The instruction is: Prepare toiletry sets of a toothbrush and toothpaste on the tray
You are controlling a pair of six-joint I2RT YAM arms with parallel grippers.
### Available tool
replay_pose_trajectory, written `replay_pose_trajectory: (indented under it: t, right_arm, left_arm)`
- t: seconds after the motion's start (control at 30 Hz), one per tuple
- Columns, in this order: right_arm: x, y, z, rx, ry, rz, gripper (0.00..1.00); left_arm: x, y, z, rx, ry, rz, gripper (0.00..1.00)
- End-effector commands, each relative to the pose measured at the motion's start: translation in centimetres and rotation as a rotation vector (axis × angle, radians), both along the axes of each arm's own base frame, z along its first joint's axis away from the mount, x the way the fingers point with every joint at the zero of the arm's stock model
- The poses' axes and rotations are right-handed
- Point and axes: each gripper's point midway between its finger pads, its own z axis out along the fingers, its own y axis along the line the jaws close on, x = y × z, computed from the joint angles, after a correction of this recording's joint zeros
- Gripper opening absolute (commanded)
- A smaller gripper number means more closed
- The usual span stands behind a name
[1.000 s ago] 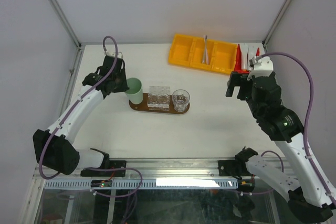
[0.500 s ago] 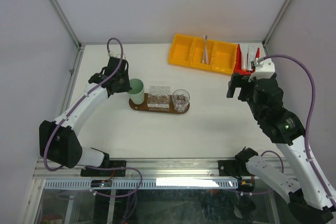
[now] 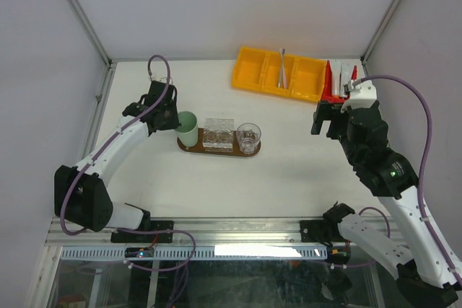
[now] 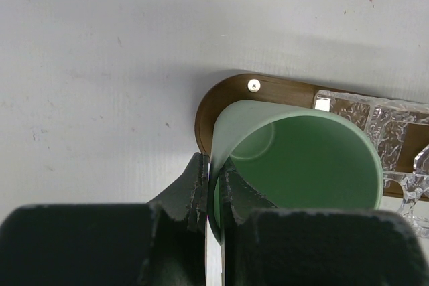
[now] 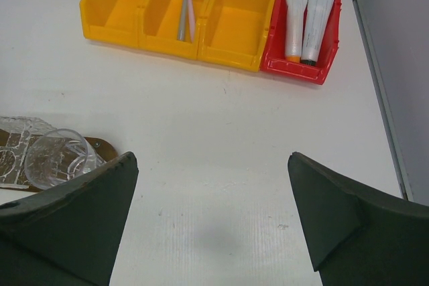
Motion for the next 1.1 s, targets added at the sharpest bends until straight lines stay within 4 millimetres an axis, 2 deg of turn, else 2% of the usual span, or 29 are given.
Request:
replay_pose_trajectory:
  t: [0.0, 0.1, 0.5, 0.67, 0.77, 0.9, 1.07]
  right_arm:
    - [0.4, 0.1, 1.4, 0.018, -0.058, -0.004, 0.98]
    - [0.4, 0.0, 1.4, 0.016, -0.058, -0.004, 0.98]
    - [0.4, 0.1, 1.1, 0.016, -0.054, -0.002, 0.98]
    - [0.4, 0.1, 1.2, 0.016, -0.058, -0.004, 0.98]
    - [0.4, 0.1, 1.1, 0.015, -0.056, -0.004, 0.98]
    - [0.4, 0.2, 1.0, 0.016, -0.052, -0.001, 0.98]
    - [0.4, 0.3, 1.0, 0.012, -0.034, 0.007, 0.98]
  left_arm:
    - [0.6, 0.5, 1.5, 0.001, -0.068, 0.033, 0.00]
    - [0.6, 0.6, 1.9, 0.005, -0.075, 0.035, 0.00]
    - [0.7, 0.0, 2.5, -0.022, -0.083, 0.017, 0.24]
    - [0.7, -0.2, 3.4, -0.039, -0.104, 0.006, 0.32]
    - [0.6, -0.4, 4.3, -0.050, -0.125, -0.003, 0.35]
    - [0.4, -0.2, 6.1, -0.056, -0.171, -0.008, 0.49]
    - [0.2, -0.1, 9.7, -0.076, -0.248, -0.017, 0.60]
